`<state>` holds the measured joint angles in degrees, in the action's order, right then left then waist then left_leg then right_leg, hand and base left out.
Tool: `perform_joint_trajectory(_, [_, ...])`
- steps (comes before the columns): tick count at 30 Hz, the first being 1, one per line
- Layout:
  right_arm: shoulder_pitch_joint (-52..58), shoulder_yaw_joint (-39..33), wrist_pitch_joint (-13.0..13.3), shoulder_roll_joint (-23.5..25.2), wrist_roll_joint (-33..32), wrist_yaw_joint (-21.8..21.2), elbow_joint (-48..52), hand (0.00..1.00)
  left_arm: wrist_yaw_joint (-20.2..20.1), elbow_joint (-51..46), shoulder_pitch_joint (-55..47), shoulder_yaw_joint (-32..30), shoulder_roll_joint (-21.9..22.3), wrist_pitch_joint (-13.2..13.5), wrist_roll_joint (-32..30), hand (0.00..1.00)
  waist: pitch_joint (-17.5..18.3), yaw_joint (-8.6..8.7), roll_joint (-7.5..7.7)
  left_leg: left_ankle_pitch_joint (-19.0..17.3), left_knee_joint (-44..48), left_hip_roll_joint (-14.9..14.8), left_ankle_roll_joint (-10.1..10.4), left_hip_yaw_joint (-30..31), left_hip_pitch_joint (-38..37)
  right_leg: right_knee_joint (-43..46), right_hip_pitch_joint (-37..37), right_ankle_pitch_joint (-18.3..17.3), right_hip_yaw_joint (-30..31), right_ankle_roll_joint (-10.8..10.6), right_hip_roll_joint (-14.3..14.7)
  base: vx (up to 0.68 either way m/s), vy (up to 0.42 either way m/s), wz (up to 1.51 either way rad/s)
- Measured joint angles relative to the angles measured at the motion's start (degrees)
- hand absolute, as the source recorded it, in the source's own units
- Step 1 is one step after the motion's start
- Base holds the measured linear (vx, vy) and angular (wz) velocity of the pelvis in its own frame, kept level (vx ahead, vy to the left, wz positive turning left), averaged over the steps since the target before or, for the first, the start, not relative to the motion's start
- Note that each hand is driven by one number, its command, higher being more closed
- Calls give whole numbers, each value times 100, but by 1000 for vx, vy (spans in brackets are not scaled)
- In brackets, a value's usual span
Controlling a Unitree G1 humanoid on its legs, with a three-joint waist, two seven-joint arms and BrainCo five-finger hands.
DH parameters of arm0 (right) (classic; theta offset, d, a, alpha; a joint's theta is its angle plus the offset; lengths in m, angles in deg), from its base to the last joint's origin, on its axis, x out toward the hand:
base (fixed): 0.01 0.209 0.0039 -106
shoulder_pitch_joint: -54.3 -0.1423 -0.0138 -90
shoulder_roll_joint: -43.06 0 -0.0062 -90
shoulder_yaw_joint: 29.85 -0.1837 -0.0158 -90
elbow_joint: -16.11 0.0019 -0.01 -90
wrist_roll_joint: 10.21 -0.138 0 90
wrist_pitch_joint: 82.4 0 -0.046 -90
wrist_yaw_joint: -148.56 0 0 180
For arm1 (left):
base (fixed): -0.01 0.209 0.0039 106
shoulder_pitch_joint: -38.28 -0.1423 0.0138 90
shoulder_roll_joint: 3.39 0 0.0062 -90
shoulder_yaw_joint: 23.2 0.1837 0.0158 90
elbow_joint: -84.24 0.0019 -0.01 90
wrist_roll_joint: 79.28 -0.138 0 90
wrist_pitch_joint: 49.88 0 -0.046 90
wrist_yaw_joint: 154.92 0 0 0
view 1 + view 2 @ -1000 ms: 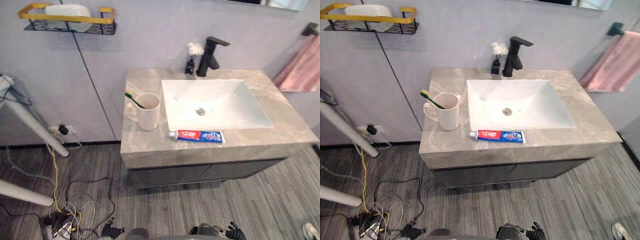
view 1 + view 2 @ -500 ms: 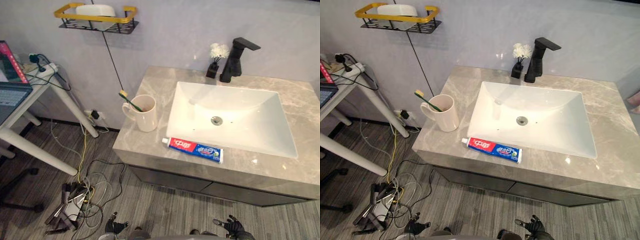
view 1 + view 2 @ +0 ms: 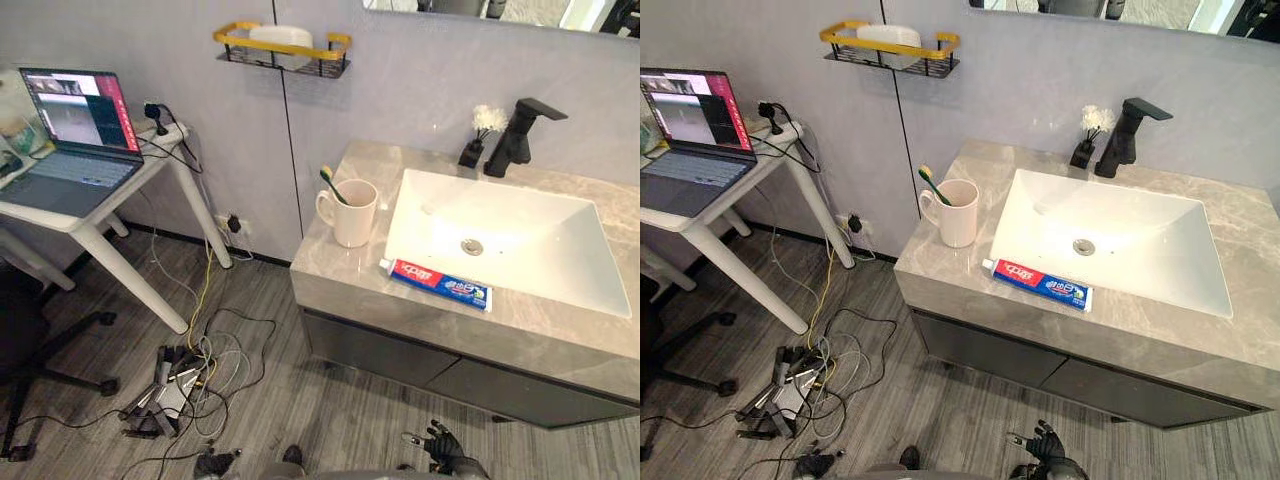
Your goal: Organize washtable
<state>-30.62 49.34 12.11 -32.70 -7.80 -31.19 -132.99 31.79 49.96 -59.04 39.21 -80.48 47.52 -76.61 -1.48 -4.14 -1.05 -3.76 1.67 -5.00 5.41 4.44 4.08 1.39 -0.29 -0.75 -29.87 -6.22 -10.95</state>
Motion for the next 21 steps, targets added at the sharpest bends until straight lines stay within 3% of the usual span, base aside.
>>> perform_joint_trajectory(3, [85, 4, -8, -63, 43, -61, 13, 0, 140, -729, 137, -705, -358, -52, 595, 0, 95, -46, -71, 4, -101, -16, 6, 36, -9, -55, 23, 1, -31, 2, 13, 19, -3, 14])
perform_joint_trajectory(5, [293, 10, -22, -92, 45, -57, 187, 0, 465, -2281, 171, -1255, -511, -71, 953, 0, 212, -164, -149, 134, -98, -23, -8, 104, 51, 18, -11, 54, -106, -21, 0, 84, -13, 19])
perform_joint_trajectory(6, [420, 85, -32, -90, 45, -42, 294, 0, 789, -3521, 158, -1466, -515, -41, 939, 0, 299, -225, -180, 200, -58, -16, -27, 165, 101, 91, -9, 5, -172, -36, -16, 128, -3, 23])
perform_joint_trajectory(9, [542, 300, -48, -120, 52, -34, 543, 0, 1434, -6329, 103, -1815, -529, 49, 105, 0, 433, -290, -176, 304, -39, 103, -24, 266, 93, 298, -5, -86, -298, -77, -143, 166, 8, 28])
perform_joint_trajectory(11, [517, 398, -47, -127, 50, -32, 591, 0, 1683, -7365, 106, -1809, -539, 47, -595, 0, 478, -311, -231, 307, 50, 190, -23, 315, 96, 351, 36, -108, -332, -73, -255, 156, 40, 30])
perform_joint_trajectory(15, [359, 583, -44, -56, 46, -46, 642, 0, 1738, -8715, 104, -1230, -645, 43, -1683, 0, 500, -473, -239, 305, 111, 279, -24, 371, 4, 330, 263, -112, -438, -69, -338, 63, 17, 24])
perform_joint_trajectory(21, [215, 679, -44, 91, 38, -46, 640, 0, 1155, -9449, 101, 390, -747, 158, -1910, 0, 507, -474, -146, 268, 76, 295, -96, 463, 13, 343, 315, -190, -466, -112, -337, -63, -7, 12])
